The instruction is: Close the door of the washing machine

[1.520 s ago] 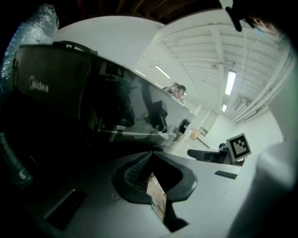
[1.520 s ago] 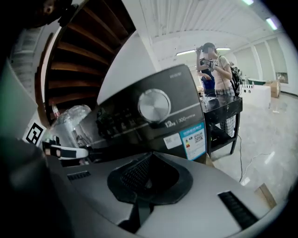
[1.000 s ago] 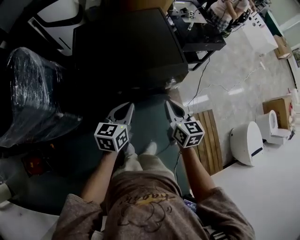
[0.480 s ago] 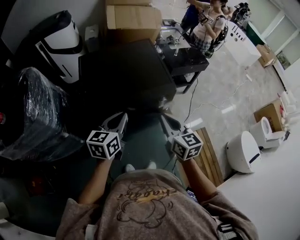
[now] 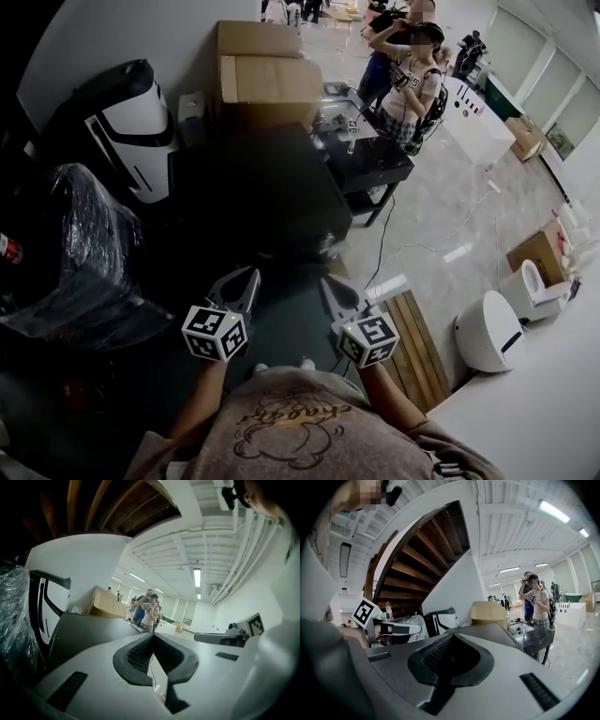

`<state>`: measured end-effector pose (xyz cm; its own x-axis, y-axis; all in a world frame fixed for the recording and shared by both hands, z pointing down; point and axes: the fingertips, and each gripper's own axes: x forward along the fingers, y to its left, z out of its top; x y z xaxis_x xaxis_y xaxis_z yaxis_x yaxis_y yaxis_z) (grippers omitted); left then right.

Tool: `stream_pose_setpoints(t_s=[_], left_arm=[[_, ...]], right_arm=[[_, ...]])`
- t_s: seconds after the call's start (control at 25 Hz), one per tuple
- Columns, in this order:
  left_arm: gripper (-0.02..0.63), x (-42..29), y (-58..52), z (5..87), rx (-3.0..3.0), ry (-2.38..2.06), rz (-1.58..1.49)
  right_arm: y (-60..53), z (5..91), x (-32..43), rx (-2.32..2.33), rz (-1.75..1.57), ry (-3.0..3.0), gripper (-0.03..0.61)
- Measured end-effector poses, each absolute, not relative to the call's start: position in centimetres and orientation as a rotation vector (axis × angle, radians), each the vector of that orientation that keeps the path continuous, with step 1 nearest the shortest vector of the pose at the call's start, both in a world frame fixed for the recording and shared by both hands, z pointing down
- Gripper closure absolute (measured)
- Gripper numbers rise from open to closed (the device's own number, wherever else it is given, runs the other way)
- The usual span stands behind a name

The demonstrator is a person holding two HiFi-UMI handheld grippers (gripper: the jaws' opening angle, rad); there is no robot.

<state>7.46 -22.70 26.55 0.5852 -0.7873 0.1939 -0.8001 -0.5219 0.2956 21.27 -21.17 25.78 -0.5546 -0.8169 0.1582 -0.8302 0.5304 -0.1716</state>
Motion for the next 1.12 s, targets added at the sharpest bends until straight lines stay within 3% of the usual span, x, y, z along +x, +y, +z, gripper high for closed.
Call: stream_pose_setpoints(t_s=[0.36, 1.12], left_arm=[[0.612, 4.0, -20.5, 26.0, 2.505, -1.376, -0.036], [0.612, 2.5, -19.7, 30.6, 2.457, -1.509, -0.106]], right_arm=[[-18.1, 24.8, 22.0, 1.508, 0.125, -2.720, 0.586], [-18.9, 30.0, 24.4, 1.650, 0.245, -2.619, 0.586]])
